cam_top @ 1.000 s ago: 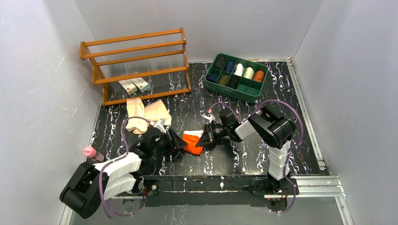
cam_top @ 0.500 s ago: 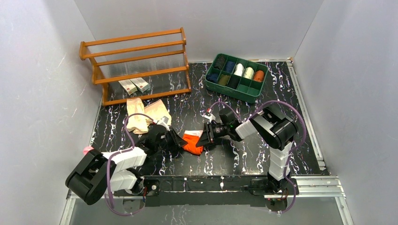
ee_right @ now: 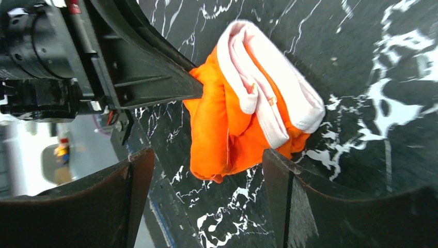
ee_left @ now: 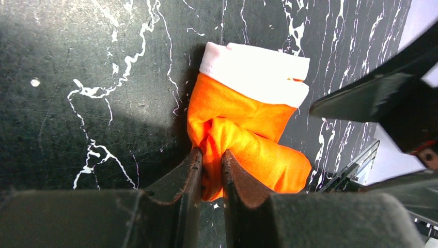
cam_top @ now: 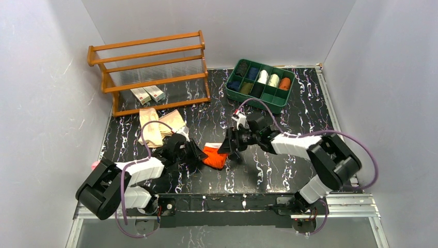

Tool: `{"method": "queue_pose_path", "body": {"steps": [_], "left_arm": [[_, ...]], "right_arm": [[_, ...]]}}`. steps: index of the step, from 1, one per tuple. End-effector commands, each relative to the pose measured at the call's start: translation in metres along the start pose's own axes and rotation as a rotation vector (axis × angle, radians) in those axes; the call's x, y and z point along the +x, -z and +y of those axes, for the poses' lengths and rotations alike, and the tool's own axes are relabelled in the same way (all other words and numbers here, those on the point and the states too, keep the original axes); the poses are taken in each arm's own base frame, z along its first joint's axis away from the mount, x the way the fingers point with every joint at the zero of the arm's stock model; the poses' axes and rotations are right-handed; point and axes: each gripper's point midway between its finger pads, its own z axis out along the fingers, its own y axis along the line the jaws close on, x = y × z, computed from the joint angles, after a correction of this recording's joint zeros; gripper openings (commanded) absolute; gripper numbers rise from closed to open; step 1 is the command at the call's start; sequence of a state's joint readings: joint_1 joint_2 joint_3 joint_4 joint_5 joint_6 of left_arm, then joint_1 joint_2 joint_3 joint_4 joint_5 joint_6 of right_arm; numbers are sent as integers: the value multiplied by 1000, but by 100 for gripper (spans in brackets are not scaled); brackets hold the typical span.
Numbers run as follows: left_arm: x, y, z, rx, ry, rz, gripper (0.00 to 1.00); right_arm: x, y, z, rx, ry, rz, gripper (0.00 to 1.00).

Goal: Roll the underwear
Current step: Roll the underwear to the center of the board.

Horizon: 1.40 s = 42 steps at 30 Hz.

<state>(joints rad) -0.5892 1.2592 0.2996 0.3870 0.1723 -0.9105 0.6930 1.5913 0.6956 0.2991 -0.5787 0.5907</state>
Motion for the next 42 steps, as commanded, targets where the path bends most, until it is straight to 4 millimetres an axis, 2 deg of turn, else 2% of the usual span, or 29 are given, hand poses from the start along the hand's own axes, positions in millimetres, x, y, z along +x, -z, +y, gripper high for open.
{"method": "queue_pose_path", "body": {"steps": [1, 5, 7, 9, 11, 14, 16, 19, 21, 23, 27, 33, 39, 42], "left_arm": [[36, 7, 48, -187, -35, 146, 8], [33, 7, 39, -168, -49, 161, 7], [32, 7, 35, -159, -55, 166, 6], [32, 8, 33, -155, -59, 173, 6], [32, 8, 32, -155, -58, 181, 6], [34, 9, 32, -158, -54, 196, 5], [34, 10, 31, -164, -54, 205, 5], [33, 10, 28, -164, -53, 211, 5], [33, 10, 26, -159, -55, 217, 5], [33, 10, 25, -160, -56, 222, 5], [33, 11, 24, -161, -60, 231, 5], [31, 12, 21, -159, -63, 232, 5], [31, 14, 20, -159, -74, 237, 5], [31, 14, 22, -166, -80, 238, 5]], "right_arm": [[-32, 31, 1, 128, 238, -138, 84], [-60, 59, 28, 105, 494, -302, 87], [-67, 69, 38, 83, 580, -380, 98], [-67, 71, 39, 71, 592, -422, 99], [-64, 63, 41, 31, 622, -397, 99], [-47, 48, 46, -31, 761, -300, 97], [-33, 39, 54, -11, 978, -310, 93], [-7, 25, 64, 45, 1321, -294, 80], [5, 17, 66, 71, 1427, -274, 71], [16, 9, 70, 66, 1497, -247, 69], [33, -4, 64, 90, 1602, -200, 69], [43, -16, 49, 120, 1629, -154, 63], [47, -21, 3, 281, 1589, -55, 57], [55, -20, -7, 286, 1573, -29, 50]]}}
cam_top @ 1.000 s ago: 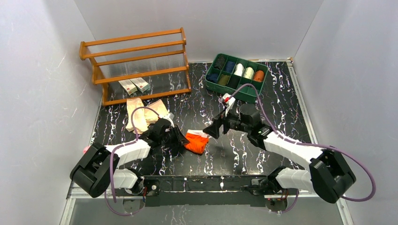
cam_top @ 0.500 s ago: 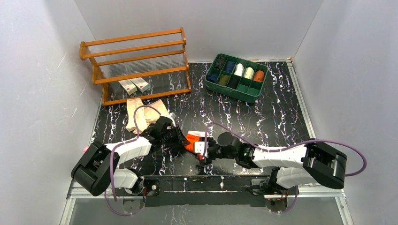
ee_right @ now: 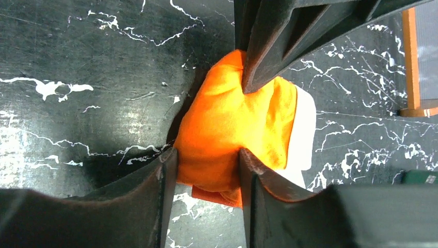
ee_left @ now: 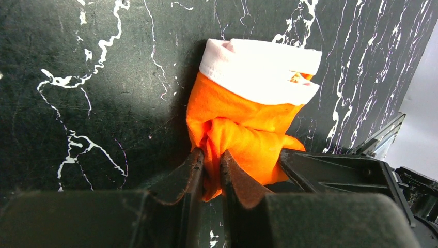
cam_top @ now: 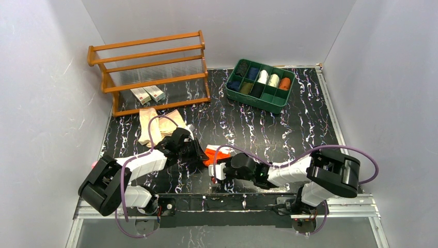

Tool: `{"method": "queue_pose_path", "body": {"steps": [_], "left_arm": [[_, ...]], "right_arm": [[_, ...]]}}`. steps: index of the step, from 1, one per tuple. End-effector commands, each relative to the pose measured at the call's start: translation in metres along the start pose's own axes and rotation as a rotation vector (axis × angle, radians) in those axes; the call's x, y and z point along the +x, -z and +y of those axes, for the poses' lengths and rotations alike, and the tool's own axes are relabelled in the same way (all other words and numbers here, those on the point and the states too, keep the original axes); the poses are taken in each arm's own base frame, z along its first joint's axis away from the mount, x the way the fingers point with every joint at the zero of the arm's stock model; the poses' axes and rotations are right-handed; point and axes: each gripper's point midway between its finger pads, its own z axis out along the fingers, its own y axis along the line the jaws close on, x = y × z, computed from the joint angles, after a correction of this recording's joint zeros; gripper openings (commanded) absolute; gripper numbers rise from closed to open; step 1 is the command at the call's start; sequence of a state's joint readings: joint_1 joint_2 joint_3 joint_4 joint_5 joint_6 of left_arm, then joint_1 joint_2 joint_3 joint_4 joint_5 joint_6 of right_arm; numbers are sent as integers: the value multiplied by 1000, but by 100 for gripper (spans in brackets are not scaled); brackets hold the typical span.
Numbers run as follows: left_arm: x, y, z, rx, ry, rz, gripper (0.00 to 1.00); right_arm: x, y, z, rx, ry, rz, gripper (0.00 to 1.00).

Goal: Roll the underwear
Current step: Roll the underwear to the center of the board.

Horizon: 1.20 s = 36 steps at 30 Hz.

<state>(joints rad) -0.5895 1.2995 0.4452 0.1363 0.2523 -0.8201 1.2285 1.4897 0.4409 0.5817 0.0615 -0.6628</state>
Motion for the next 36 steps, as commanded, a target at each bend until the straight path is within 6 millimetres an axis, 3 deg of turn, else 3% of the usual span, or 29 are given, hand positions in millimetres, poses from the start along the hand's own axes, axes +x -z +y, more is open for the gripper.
{"method": "queue_pose_path", "body": {"steps": [1, 6, 11, 15, 18, 27, 36], "left_arm": [[24, 4, 28, -109, -15, 88, 5], [24, 4, 27, -108, -20, 94, 6], [24, 6, 25, -96, -19, 90, 11], [26, 10, 30, -114, -10, 102, 16], [24, 12, 31, -115, 0, 93, 26], [11, 16, 16, -33, 59, 4, 58], [18, 15, 19, 28, 159, -49, 68]], "right_arm": [[14, 3, 0, 43, -8, 35, 49], [25, 4, 12, 12, -38, 67, 39], [40, 3, 27, -34, -101, 134, 39], [44, 2, 36, -62, -154, 152, 17], [36, -1, 38, -87, -197, 143, 6], [-9, -7, 30, -208, -434, -64, 4], [-3, 0, 22, -256, -653, -148, 4]]}}
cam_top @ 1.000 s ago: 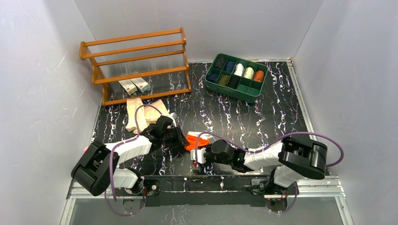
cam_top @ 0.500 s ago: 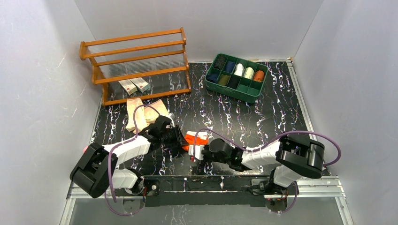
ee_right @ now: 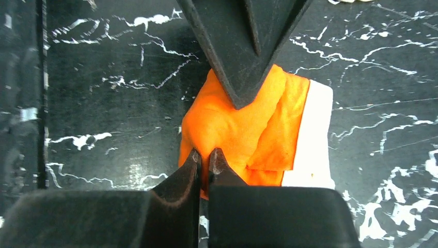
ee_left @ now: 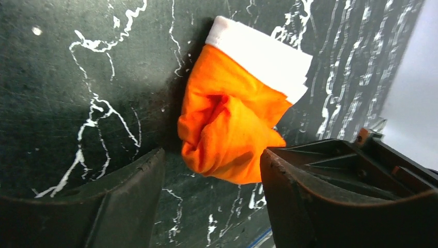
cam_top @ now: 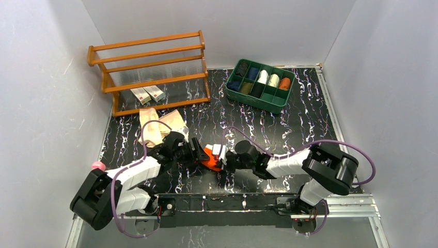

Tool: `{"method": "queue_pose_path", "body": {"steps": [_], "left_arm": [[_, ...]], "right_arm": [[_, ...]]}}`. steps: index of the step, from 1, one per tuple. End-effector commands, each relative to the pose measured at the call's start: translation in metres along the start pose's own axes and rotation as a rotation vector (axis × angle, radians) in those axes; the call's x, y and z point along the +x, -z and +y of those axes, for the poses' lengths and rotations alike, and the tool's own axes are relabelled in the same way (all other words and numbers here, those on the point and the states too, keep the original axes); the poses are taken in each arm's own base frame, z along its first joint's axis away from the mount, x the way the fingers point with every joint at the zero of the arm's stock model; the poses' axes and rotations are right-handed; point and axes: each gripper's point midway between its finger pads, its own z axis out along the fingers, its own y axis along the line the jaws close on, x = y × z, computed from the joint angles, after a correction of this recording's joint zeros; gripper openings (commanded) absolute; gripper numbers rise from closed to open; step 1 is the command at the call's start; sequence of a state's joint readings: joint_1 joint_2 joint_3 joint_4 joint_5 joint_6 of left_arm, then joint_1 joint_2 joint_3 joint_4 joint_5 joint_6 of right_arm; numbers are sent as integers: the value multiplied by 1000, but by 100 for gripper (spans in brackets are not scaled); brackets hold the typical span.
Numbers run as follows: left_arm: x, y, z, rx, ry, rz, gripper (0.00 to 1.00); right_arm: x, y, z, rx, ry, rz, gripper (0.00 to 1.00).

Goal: Roll the underwear
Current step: Roll the underwear to the center of the board.

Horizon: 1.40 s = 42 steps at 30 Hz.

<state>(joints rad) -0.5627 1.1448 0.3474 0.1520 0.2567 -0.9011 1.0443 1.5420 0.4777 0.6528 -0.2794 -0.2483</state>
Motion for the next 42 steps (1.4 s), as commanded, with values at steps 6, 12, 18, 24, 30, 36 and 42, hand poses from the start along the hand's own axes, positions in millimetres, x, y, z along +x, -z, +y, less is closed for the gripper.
{"method": "queue_pose_path", "body": {"steps": [6, 12, 18, 24, 30, 36, 42], "left_arm": [[10, -7, 9, 42, 132, -26, 71], [13, -20, 20, 8, 190, -39, 68], [20, -23, 39, -32, 249, -88, 53], [17, -25, 35, -25, 200, -89, 17], [9, -25, 18, -17, 158, -73, 2], [3, -15, 18, -86, 142, -87, 0], [0, -9, 15, -96, 197, -113, 0]], "right_arm": [[23, 14, 9, -133, -248, -5, 5], [29, 13, 6, -174, -285, 10, 6], [38, 14, 7, -168, -277, 27, 7], [38, 16, 10, -191, -255, 34, 24], [11, 26, 1, -148, -174, -24, 58], [-27, 41, -15, -64, 27, -70, 64], [-54, 35, -16, 55, 233, -75, 72]]}}
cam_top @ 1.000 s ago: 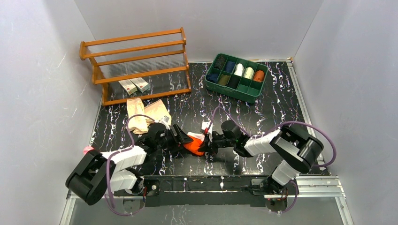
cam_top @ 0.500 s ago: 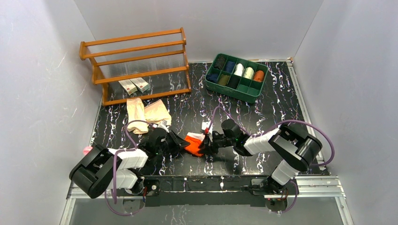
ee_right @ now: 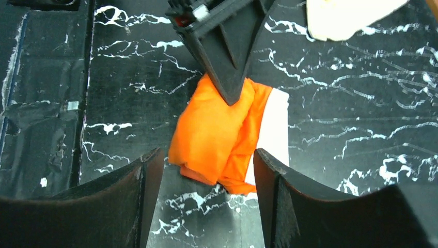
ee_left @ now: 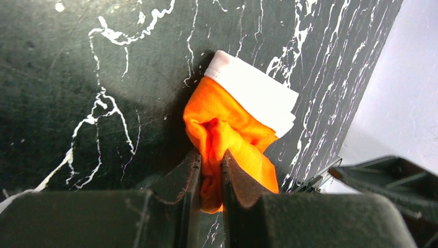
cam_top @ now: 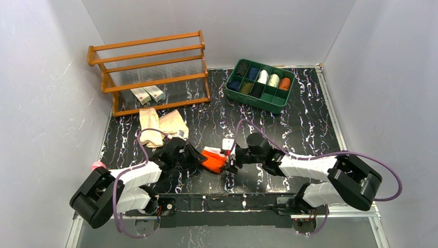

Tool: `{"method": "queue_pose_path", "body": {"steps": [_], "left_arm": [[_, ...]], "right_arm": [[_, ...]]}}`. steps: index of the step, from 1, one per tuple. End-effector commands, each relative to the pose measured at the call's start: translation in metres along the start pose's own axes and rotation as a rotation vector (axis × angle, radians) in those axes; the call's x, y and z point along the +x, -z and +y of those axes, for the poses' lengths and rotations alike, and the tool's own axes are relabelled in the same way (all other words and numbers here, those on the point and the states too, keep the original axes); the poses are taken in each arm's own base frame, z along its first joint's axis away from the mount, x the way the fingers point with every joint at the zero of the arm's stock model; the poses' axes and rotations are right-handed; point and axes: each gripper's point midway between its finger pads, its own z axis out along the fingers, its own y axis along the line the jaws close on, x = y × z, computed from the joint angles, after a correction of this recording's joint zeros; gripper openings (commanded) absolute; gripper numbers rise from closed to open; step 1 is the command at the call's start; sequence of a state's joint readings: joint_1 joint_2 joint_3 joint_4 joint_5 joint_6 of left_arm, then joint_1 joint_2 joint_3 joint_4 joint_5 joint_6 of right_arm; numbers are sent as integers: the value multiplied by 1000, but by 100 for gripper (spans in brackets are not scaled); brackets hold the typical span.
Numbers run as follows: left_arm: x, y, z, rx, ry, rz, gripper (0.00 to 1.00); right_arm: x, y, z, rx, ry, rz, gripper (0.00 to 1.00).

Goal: Roll the underwear
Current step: Roll the underwear to the center of the board.

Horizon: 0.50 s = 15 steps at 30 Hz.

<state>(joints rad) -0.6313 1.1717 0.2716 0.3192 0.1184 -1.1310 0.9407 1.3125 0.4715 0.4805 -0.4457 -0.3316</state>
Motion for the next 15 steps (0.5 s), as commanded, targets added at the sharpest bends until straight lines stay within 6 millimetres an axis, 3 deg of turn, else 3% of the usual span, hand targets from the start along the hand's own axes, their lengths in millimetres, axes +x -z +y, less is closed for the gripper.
{"method": "queue_pose_path", "body": {"steps": [1, 9, 15], "left_arm": [[-1, 4, 16, -102, 29, -19, 0], [0, 7, 18, -122, 72, -27, 0], [0, 7, 17, -125, 78, -27, 0]], "right_arm": [[-21, -11, -7, 119, 214, 18, 73], [-10, -41, 5, 208, 369, 69, 71], [8, -55, 9, 187, 419, 113, 60]]}}
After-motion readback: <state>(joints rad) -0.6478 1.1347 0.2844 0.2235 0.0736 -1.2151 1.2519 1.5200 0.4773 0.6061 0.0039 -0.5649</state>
